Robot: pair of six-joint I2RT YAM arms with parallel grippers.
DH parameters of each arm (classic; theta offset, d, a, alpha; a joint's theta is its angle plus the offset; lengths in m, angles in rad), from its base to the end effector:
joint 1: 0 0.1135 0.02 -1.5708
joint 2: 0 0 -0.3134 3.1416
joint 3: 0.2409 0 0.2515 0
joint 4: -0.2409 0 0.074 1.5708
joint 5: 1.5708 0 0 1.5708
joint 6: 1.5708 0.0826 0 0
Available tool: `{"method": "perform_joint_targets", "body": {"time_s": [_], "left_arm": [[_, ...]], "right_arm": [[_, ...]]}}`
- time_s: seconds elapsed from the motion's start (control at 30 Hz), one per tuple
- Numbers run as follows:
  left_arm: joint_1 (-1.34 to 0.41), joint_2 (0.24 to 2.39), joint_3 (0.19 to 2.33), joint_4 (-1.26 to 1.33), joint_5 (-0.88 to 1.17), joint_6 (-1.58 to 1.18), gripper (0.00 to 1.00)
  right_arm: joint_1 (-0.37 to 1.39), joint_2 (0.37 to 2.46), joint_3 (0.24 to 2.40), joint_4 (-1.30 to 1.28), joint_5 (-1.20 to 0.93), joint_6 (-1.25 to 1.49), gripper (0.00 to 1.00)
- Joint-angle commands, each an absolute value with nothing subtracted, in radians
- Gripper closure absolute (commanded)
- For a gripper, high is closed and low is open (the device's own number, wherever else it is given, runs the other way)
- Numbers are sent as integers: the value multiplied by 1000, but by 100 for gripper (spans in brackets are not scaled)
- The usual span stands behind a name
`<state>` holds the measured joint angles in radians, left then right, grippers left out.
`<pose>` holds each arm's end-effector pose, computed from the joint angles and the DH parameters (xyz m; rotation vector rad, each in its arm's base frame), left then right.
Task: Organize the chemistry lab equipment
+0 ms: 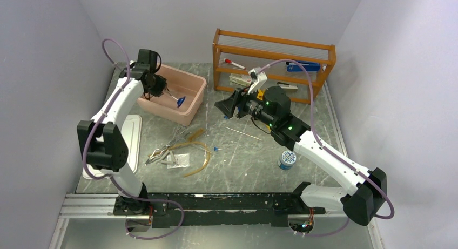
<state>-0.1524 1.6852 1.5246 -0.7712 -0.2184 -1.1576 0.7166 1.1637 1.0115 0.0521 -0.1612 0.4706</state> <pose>0.3968 -0.0428 0.3209 -1.2796 2.1402 -0.2855 0.2184 0.2078 0.4080 -0.3458 1.7423 1.0150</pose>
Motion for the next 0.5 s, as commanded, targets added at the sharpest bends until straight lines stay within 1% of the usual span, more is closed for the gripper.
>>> {"method": "perform_joint_targets", "body": {"time_s": [0.0,0.27,0.47], "left_arm": [[-153,1725,1568,-832,-156,-1222,92],[-153,1757,1575,-957,-177,-1459,88],[-149,1810,1598,-1030,-184,-1511,87]], "right_arm": [[713,1148,991,59,-139,475,32],[713,1152,991,47,-130,463,32],[713,1148,985,45,-122,456,32]]}}
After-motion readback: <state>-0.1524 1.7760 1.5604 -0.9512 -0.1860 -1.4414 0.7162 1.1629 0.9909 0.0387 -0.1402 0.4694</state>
